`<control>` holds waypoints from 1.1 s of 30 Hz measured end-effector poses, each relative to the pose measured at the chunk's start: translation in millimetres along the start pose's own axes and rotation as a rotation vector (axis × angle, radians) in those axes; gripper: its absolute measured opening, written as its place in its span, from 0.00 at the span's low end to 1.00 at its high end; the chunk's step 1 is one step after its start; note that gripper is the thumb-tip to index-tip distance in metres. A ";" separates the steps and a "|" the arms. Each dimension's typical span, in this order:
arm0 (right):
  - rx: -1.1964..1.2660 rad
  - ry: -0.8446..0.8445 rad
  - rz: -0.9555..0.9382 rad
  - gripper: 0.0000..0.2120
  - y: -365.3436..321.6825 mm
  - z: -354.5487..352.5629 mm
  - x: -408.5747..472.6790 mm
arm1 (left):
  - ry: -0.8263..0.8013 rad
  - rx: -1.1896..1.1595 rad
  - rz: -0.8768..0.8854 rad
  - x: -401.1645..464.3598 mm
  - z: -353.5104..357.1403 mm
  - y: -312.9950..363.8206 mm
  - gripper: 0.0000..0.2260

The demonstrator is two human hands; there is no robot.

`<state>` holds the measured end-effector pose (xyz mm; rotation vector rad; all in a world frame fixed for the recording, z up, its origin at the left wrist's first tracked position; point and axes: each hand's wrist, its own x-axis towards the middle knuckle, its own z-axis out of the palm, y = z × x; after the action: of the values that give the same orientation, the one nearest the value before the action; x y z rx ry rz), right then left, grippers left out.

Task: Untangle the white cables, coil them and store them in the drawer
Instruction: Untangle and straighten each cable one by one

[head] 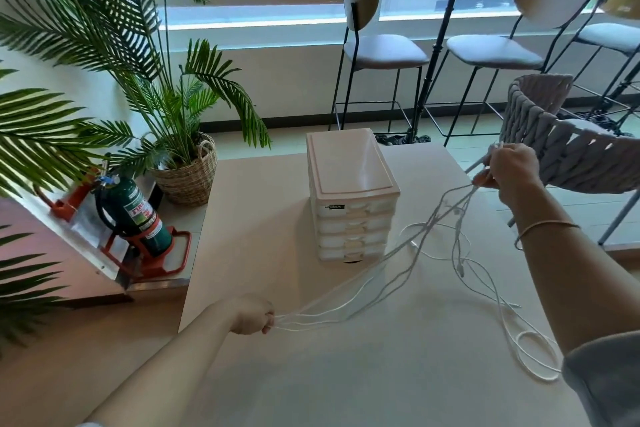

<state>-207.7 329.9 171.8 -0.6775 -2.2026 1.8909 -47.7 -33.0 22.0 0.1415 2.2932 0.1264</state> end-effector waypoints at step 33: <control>0.318 -0.279 0.461 0.08 152.5 70.0 -36.1 | 0.014 -0.093 0.013 -15.3 -5.1 -8.2 0.09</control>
<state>-168.7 266.5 17.2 -0.9737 -1.9311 2.6338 -41.9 -43.5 35.5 0.1081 2.2959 0.2410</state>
